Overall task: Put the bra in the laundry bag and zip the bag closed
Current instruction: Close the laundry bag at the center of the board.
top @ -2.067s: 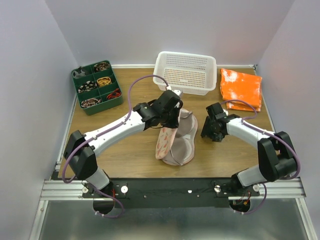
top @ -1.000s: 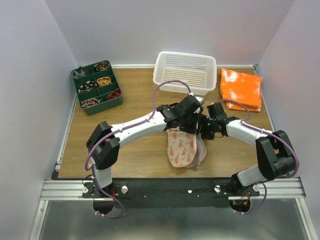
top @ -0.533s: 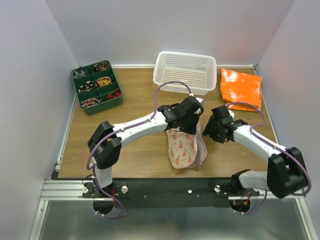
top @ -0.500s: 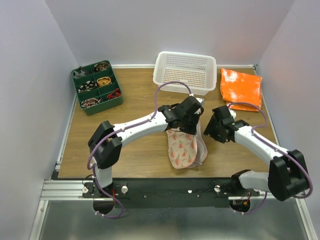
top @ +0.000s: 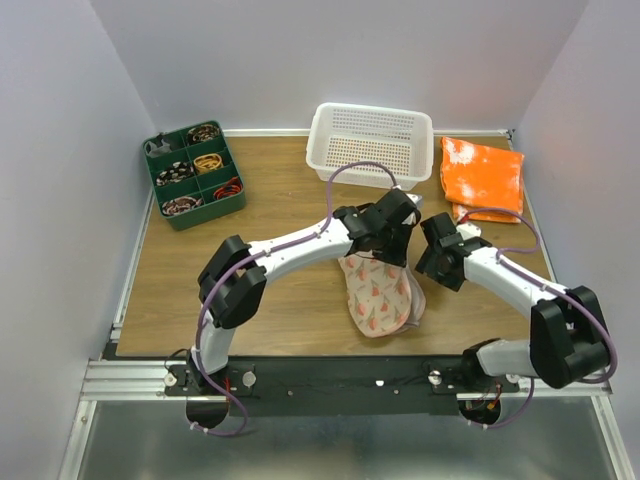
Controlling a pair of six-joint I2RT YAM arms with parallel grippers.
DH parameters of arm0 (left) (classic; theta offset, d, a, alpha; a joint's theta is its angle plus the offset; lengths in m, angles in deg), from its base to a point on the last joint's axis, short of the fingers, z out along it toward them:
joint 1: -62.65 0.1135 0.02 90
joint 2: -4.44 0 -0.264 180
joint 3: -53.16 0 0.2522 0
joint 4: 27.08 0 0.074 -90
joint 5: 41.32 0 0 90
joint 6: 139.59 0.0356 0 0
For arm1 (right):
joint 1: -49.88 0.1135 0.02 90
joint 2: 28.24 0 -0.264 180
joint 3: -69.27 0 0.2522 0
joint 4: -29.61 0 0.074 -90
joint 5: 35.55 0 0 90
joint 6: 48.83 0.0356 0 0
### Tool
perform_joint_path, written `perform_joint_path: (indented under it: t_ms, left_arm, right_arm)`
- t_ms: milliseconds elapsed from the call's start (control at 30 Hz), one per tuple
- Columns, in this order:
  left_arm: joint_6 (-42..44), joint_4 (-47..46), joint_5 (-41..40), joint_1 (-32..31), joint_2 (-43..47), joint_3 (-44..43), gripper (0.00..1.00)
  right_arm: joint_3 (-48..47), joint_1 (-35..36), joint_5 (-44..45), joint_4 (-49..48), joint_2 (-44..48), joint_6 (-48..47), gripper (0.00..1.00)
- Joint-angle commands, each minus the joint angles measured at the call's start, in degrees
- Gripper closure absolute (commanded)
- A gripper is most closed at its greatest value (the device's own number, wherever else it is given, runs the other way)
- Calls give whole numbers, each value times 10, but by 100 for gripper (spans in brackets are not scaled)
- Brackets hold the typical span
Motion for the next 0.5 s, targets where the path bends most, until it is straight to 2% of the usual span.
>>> perform_joint_path:
  t_ms: [0, 33, 100, 133, 200, 333, 400, 467]
  left_arm:
    - [5, -6, 31, -8, -29, -32, 81]
    - [5, -8, 33, -8, -31, -34, 74]
    - [8, -13, 33, -8, -34, -38, 66]
    - [11, -15, 33, -8, -35, -39, 56]
    - [12, -18, 31, -8, -38, -46, 45]
    - [24, -4, 26, -8, -46, -76, 43]
    - [35, 10, 9, -7, -33, -91, 43]
    - [46, 18, -20, -6, -13, -92, 42]
  right_arm:
    - [2, -1, 51, 26, 3, 21, 28]
    - [-4, -2, 54, 31, 17, 27, 28]
    - [-14, -4, 64, 55, 38, 33, 27]
    - [-20, -4, 76, 65, 59, 42, 26]
    - [-43, -5, 92, 99, 81, 51, 26]
    - [-76, -6, 103, 131, 144, 50, 25]
    - [-79, -6, 56, 92, 169, 12, 25]
    - [-82, -6, -43, 61, 162, -26, 25]
